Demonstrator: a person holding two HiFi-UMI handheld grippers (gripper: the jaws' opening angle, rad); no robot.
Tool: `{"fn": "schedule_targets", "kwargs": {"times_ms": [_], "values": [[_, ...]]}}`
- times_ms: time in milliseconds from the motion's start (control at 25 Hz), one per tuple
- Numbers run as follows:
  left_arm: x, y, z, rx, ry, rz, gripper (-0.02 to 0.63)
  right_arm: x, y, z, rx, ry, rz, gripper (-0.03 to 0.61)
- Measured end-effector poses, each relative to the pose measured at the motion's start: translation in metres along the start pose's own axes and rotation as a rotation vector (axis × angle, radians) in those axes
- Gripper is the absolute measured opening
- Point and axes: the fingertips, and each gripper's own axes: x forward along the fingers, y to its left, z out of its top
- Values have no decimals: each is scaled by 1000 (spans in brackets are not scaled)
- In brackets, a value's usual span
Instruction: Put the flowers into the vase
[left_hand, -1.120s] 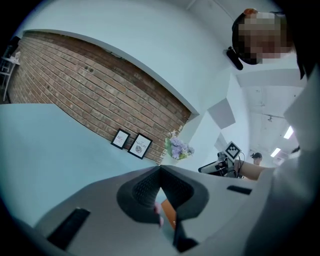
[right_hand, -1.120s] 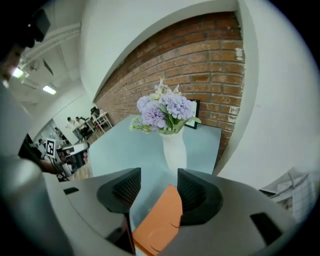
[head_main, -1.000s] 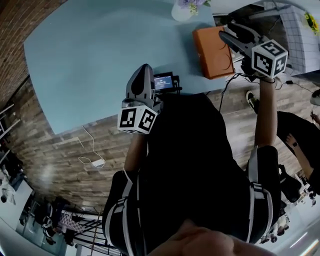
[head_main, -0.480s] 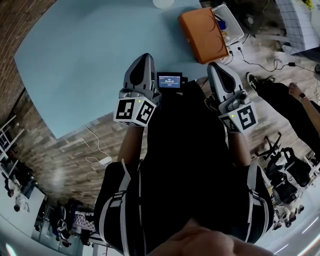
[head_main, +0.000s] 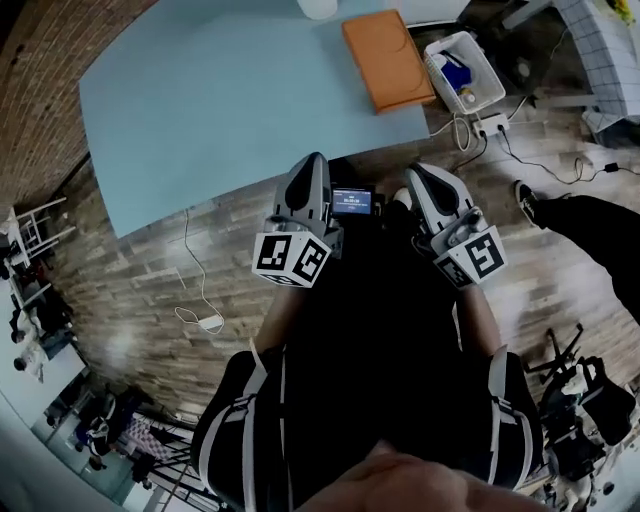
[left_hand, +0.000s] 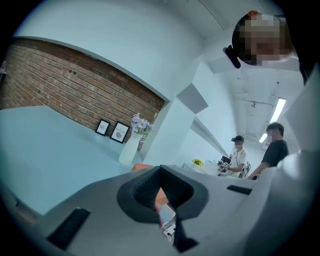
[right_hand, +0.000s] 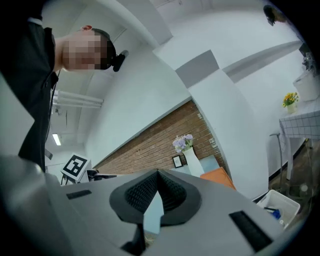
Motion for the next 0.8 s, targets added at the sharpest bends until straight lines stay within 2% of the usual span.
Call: {"fn": "schedule_targets", "kwargs": {"times_ms": [160,280,360,440,520,640,800], "values": [[-58,-44,-31,5,0,38,29,-43,37,-18,41,29,105,18],[-85,-58,-27,30,-34,42,29,-50,68,-23,35,29,190,18],[-98,-63,-21,18,-69,32,29,-54,86,-23,55,14,211,18],[-113,-67,-13,12,-96,8,29,-57,105,-27,56,10,206,18],[-129,-65,-9,0,-109,-16,29,-59,121,-37,12,40,188,18],[-154,-49,-7,-14,-127,-34,29,-59,146,-47,-21,68,159,18],[-185,-33,-17,-5,-134,-55,29,-85,177,-58,-31,89,110,18]]}}
